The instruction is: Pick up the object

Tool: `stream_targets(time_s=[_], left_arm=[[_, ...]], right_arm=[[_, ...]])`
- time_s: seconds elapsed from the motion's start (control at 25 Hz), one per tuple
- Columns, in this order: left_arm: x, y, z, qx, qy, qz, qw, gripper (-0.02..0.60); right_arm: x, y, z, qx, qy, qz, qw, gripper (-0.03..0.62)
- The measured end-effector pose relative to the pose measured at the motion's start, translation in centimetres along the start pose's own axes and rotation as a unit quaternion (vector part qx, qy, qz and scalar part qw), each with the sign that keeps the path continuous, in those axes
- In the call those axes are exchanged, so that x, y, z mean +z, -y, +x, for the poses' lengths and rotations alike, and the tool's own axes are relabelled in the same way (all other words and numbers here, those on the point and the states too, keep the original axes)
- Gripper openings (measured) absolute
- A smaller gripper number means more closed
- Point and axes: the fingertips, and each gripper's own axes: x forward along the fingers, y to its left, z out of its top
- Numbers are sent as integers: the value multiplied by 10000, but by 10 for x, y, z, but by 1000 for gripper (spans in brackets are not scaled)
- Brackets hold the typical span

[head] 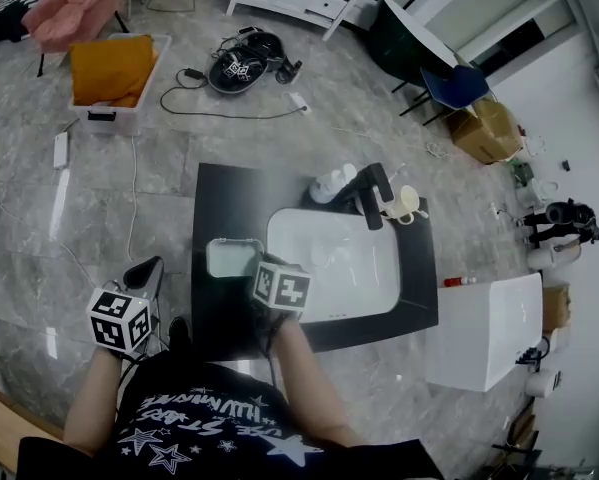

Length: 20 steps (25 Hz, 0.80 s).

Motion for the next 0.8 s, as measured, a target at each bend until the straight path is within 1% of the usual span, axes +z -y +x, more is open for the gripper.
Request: stream_targets(time_s=[0.16, 0.36, 0.6, 0.8], left_arm=[[0, 26, -6, -37, 71, 114, 9999, 9], [-7, 61, -20, -36, 84, 255, 9996, 9], [-29, 105, -41, 18, 95, 341, 9994, 9], [-49, 152, -58, -7, 93, 462, 9989, 9]], right_arm=[[0, 17, -30, 21, 249, 153, 9996, 11], [-11, 35, -66, 86, 445, 251, 9987, 11], [-39, 58, -107, 164, 596, 263, 9977, 11], [-70, 80, -143, 228, 699, 276, 9969, 11]])
